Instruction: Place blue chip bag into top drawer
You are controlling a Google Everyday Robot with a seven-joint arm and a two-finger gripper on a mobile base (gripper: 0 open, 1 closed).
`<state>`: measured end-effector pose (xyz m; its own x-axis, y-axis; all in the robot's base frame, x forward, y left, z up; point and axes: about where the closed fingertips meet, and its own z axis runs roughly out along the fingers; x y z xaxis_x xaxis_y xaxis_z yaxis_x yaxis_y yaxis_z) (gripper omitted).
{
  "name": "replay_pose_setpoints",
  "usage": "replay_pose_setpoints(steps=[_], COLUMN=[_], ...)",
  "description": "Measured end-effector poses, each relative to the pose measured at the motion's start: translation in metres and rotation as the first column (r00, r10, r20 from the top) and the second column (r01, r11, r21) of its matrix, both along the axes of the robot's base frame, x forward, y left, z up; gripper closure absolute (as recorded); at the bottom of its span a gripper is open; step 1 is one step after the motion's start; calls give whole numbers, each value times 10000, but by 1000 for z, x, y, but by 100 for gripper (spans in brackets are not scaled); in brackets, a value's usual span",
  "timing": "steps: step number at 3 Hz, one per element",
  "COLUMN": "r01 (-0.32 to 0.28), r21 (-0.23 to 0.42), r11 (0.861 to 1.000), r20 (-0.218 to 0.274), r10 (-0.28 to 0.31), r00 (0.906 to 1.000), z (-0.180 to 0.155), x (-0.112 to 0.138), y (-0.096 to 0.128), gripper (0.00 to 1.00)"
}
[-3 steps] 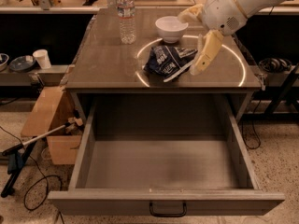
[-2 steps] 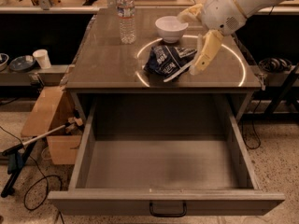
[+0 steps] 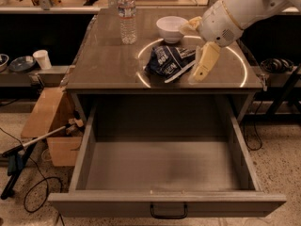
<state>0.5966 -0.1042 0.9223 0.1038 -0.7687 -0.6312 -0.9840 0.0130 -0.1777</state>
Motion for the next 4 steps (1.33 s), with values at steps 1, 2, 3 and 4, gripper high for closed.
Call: replay_pose_setpoints(steps=[1, 2, 3, 4], r01=[-46, -103, -209, -216], r21=[10, 41, 73, 83], r11=[10000, 9999, 9998, 9997], r20=[-79, -68, -249, -251], r10=[46, 104, 211, 218], r00=[10000, 9999, 9995, 9994], z=[-18, -26, -35, -35], x=[19, 32, 46, 47], y=[8, 14, 21, 21], gripper=[0, 0, 0, 16])
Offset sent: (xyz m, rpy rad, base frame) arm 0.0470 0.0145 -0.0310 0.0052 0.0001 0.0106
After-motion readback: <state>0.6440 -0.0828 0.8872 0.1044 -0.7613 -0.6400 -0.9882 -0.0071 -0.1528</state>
